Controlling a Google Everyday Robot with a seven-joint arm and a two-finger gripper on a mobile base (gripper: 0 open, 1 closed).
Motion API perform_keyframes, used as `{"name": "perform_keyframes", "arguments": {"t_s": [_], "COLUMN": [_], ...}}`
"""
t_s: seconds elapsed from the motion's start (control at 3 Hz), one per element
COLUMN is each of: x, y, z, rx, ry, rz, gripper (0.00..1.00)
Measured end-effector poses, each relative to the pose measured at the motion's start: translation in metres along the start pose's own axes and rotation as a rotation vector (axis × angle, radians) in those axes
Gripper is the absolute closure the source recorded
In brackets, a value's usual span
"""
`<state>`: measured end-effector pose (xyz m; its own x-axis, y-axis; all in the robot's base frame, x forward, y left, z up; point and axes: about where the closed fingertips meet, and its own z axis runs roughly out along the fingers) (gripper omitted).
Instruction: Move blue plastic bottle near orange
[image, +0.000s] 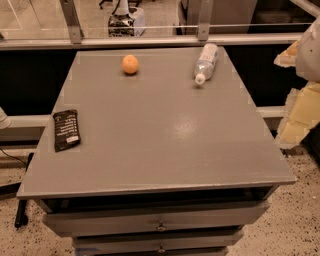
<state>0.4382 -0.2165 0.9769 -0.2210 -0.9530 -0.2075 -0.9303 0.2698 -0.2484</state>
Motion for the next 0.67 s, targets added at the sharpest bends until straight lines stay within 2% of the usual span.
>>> {"name": "perform_keyframes", "arguments": {"t_s": [0.33,0.67], "x": [0.0,0.003], "y": [0.0,-0.018], "z": [0.0,0.009], "rx": [0.0,0.051], "ry": [0.0,-0.002], "rz": [0.0,0.037], "gripper": [0.0,0.0]}}
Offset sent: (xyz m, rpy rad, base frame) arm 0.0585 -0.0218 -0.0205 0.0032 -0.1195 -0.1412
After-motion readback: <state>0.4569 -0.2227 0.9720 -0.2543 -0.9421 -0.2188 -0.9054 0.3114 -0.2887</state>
